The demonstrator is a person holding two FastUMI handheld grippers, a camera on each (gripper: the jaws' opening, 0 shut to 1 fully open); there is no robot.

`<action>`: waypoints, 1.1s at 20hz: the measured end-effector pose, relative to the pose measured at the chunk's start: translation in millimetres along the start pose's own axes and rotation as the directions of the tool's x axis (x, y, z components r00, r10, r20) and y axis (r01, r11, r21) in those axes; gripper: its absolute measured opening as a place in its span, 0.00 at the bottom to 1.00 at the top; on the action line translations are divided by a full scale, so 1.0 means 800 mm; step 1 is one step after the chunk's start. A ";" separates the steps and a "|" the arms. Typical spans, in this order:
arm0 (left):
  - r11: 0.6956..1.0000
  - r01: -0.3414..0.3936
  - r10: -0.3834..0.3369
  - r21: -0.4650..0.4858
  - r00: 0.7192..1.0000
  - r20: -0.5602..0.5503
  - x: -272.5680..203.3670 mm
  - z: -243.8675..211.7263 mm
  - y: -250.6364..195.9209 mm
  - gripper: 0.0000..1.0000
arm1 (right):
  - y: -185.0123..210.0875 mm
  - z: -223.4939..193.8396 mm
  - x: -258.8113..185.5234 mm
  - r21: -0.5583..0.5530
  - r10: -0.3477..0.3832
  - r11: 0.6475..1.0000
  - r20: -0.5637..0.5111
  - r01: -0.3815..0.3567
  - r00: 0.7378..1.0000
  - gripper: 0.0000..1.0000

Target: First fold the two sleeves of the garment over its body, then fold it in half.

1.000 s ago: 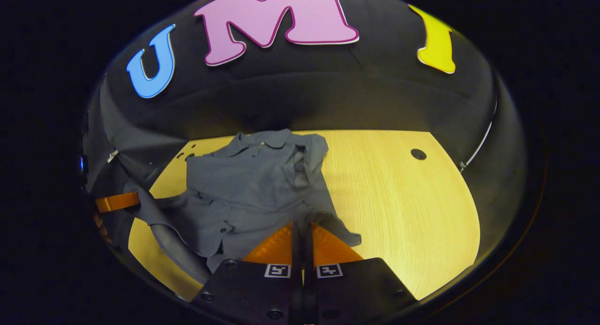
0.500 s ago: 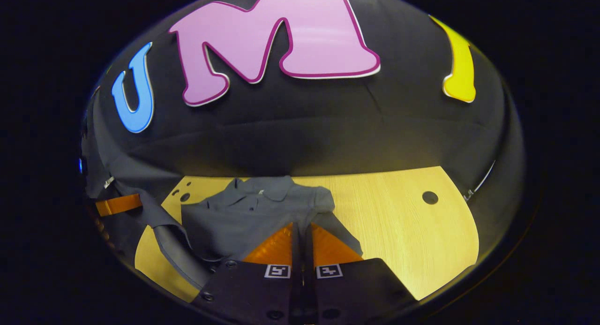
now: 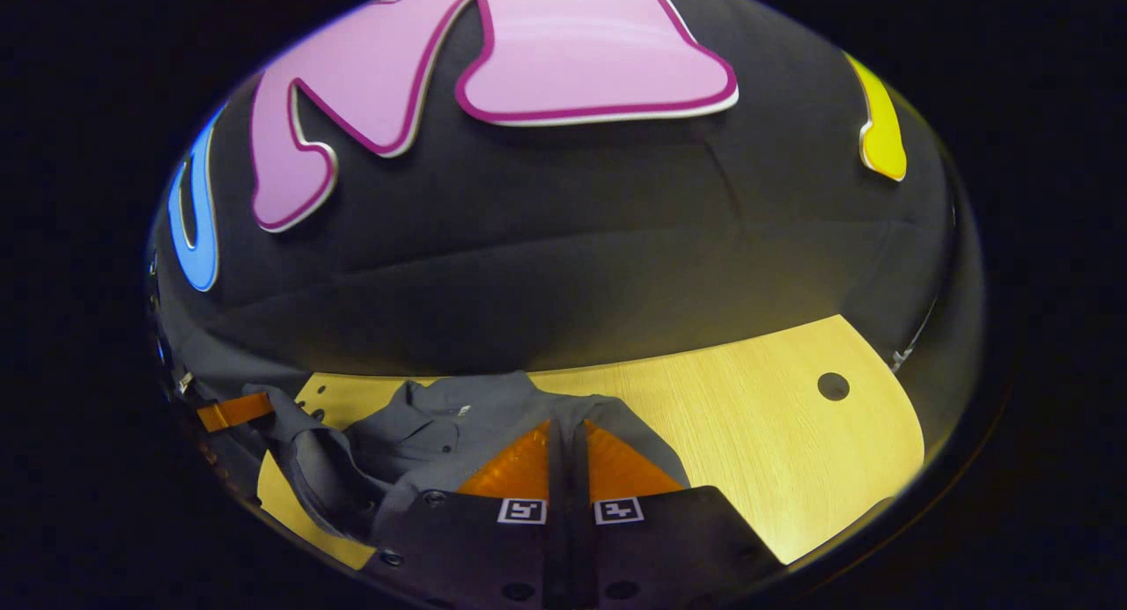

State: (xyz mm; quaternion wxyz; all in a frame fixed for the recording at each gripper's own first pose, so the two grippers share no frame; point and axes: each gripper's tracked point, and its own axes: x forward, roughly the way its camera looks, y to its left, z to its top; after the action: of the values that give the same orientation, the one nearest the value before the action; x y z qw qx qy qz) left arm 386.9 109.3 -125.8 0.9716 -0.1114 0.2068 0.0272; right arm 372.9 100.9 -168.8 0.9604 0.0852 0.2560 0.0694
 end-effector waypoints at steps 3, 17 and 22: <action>1.000 -0.001 0.001 -0.020 1.000 -0.005 0.041 -0.013 0.011 0.05 | -0.008 -0.019 0.032 -0.007 -0.032 0.999 -0.015 0.032 0.999 0.05; 0.998 -0.061 0.061 -0.006 0.997 0.039 0.030 0.001 0.024 0.59 | -0.004 -0.009 0.007 -0.202 -0.022 0.979 0.087 0.039 0.996 0.80; 0.998 -0.056 0.057 -0.016 0.994 0.092 -0.049 0.024 0.022 0.96 | 0.005 0.009 -0.068 -0.232 -0.022 0.971 0.154 0.058 0.988 0.98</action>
State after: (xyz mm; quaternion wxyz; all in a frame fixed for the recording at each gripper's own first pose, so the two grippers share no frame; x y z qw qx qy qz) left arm 356.7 130.5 -96.6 0.9782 -0.1107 0.1644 0.0613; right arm 329.0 94.6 -135.5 0.9814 -0.0297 0.1747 0.0732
